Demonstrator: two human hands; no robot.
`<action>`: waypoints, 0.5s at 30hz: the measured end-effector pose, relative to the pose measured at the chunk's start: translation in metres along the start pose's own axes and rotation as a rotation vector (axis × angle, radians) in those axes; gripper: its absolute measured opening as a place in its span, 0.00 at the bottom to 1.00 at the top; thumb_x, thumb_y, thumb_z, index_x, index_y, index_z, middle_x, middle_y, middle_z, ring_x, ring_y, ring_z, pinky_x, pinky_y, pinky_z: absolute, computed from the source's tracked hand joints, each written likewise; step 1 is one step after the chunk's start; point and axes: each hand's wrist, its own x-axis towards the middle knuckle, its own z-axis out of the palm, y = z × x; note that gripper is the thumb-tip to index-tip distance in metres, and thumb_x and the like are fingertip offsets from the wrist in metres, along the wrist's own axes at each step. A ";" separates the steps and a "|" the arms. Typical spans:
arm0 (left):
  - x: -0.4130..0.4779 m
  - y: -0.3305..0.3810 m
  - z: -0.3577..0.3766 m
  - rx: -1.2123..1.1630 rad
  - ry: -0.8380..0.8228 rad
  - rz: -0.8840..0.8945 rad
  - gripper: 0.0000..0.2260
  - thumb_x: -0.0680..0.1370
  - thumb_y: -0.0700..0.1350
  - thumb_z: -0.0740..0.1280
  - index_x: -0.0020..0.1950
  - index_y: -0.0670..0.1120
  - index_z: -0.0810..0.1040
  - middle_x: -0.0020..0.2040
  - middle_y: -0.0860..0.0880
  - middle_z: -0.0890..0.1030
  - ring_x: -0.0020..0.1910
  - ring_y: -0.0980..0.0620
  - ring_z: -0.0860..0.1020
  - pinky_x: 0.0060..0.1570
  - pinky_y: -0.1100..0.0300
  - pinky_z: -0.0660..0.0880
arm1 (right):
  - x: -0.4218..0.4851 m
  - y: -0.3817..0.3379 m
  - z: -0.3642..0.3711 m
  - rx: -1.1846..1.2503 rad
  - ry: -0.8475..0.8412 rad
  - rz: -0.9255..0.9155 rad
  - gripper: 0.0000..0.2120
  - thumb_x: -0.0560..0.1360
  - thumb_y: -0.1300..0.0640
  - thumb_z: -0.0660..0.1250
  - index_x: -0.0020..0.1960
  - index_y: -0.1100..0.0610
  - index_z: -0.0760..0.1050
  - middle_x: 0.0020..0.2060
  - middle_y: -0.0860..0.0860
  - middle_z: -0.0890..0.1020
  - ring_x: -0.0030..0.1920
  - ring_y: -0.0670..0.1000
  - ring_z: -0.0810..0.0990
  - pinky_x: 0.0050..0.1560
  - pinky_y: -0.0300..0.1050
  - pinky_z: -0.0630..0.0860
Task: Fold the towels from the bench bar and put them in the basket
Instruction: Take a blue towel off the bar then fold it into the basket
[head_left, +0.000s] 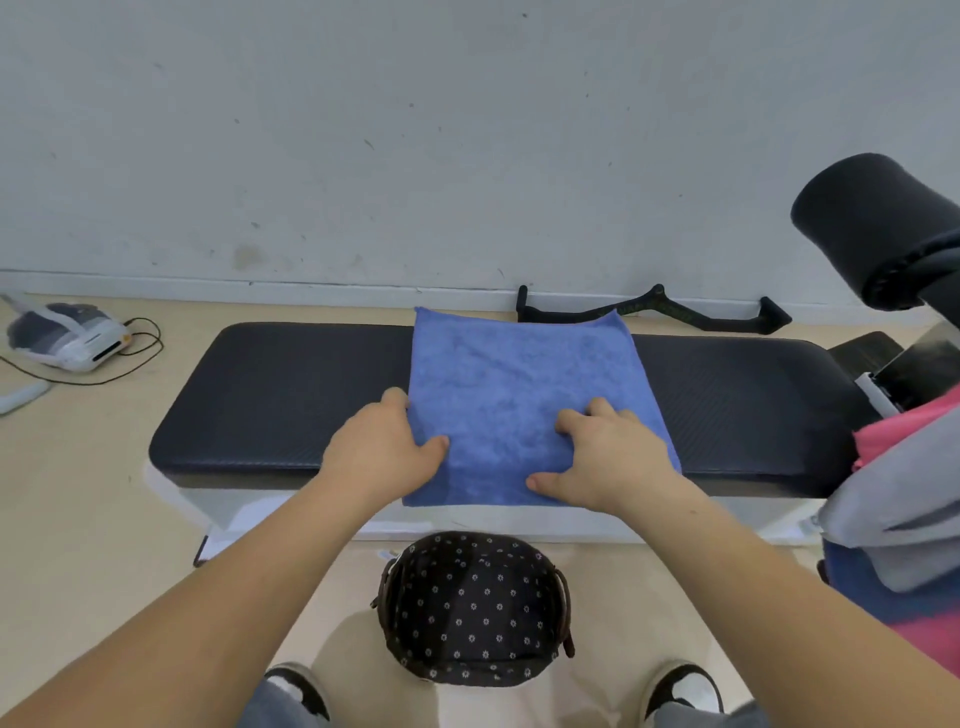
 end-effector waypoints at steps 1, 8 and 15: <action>-0.001 0.002 0.001 -0.075 -0.011 0.006 0.20 0.76 0.59 0.70 0.61 0.49 0.71 0.46 0.52 0.80 0.46 0.49 0.80 0.45 0.50 0.80 | -0.001 -0.002 0.002 0.002 0.011 0.007 0.35 0.68 0.27 0.68 0.67 0.46 0.70 0.60 0.49 0.69 0.62 0.56 0.70 0.55 0.52 0.76; -0.003 0.010 -0.001 -0.583 0.025 0.002 0.19 0.80 0.43 0.65 0.71 0.53 0.70 0.42 0.50 0.79 0.42 0.51 0.79 0.43 0.52 0.77 | -0.005 -0.004 0.004 0.062 -0.028 0.033 0.47 0.59 0.21 0.71 0.69 0.46 0.67 0.68 0.49 0.65 0.71 0.55 0.65 0.62 0.56 0.74; -0.002 0.009 -0.011 -0.871 0.208 -0.072 0.28 0.79 0.37 0.67 0.76 0.54 0.67 0.64 0.58 0.74 0.51 0.63 0.76 0.41 0.66 0.73 | -0.006 -0.030 0.035 -0.133 0.268 -0.089 0.54 0.58 0.31 0.78 0.75 0.54 0.63 0.71 0.57 0.64 0.72 0.62 0.65 0.66 0.69 0.68</action>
